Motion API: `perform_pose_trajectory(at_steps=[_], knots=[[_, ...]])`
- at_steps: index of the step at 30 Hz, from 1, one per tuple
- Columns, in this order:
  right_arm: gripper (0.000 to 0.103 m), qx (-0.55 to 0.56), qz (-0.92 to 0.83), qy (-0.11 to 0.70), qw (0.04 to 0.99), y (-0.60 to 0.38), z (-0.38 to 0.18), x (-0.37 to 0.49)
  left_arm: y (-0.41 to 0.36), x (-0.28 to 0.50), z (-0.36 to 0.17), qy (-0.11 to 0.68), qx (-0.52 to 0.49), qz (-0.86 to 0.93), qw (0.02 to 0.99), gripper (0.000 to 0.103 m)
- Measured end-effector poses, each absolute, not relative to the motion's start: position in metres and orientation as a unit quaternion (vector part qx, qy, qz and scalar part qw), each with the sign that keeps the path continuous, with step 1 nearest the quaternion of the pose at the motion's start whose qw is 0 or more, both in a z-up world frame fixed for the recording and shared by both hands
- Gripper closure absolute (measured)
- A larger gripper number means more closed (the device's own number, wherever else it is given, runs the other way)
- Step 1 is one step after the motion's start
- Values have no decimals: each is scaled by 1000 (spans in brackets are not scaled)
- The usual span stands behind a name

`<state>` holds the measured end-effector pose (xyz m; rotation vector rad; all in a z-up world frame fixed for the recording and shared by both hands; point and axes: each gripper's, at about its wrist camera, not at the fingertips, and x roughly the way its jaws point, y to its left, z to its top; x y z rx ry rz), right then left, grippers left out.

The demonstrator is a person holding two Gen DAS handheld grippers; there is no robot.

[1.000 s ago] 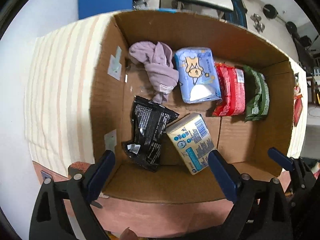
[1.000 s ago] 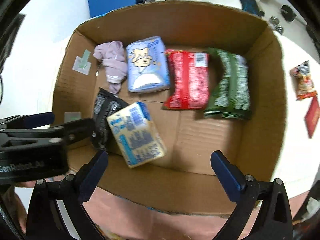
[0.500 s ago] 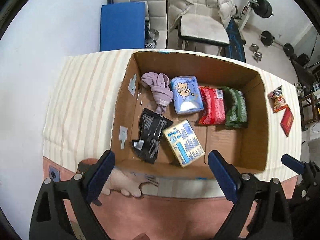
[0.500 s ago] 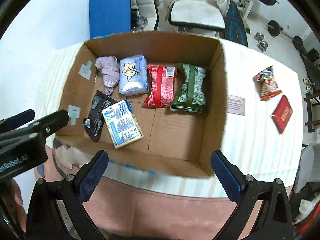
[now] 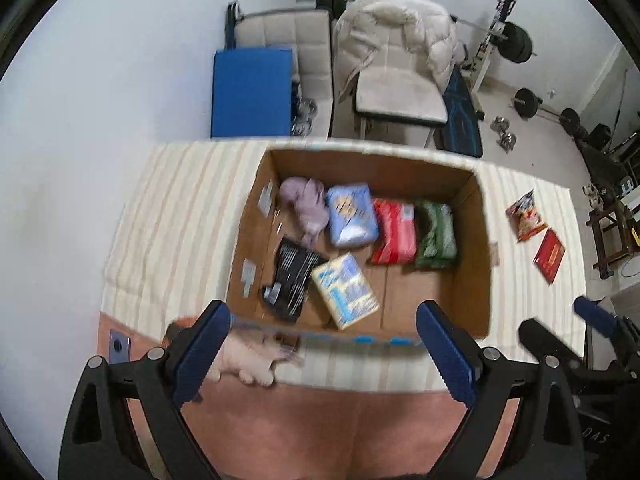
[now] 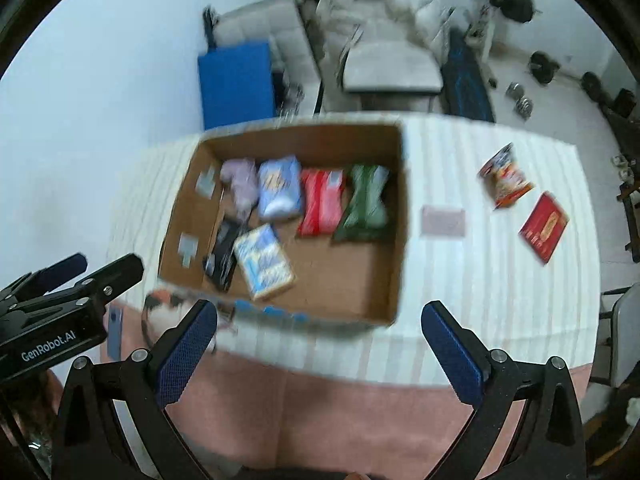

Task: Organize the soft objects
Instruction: 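Grasp the panda snack bag with left tool while right grasps red packet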

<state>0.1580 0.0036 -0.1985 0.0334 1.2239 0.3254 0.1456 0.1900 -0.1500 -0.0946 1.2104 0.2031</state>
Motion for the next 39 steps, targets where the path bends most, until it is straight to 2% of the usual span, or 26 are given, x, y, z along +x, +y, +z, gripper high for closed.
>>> perform_pose_trajectory(at_steps=[4, 7, 13, 17, 23, 25, 29, 33, 34, 35, 36, 38, 39], knots=[[0, 6, 118, 519, 847, -35, -183, 169, 150, 180, -146, 556, -7, 74, 828, 8], [0, 70, 104, 542, 831, -83, -189, 192, 102, 218, -151, 554, 14, 33, 832, 8], [0, 120, 23, 560, 819, -180, -213, 237, 14, 303, -182, 580, 36, -31, 813, 8], [0, 154, -27, 593, 790, -245, -250, 274, -38, 367, -229, 634, 9, -65, 771, 8], [0, 206, -80, 643, 733, -315, -327, 328, -97, 435, -334, 733, -53, -96, 672, 8], [1, 215, -90, 662, 712, -328, -357, 342, -111, 447, -366, 755, -65, -97, 645, 14], [4, 232, -101, 688, 680, -345, -402, 362, -127, 461, -422, 789, -90, -97, 599, 14], [5, 246, -111, 703, 658, -356, -432, 371, -134, 467, -443, 794, -96, -82, 595, 14], [5, 247, -112, 707, 653, -358, -439, 373, -139, 468, -439, 786, -85, -81, 606, 18], [5, 249, -111, 709, 650, -358, -443, 374, -143, 468, -437, 782, -66, -80, 614, 29], [5, 247, -111, 713, 647, -357, -449, 376, -147, 468, -434, 777, -42, -77, 623, 36], [5, 241, -112, 721, 640, -354, -457, 378, -155, 466, -430, 771, -14, -83, 631, 46], [5, 240, -112, 723, 638, -351, -461, 379, -157, 464, -428, 768, -4, -82, 635, 46]])
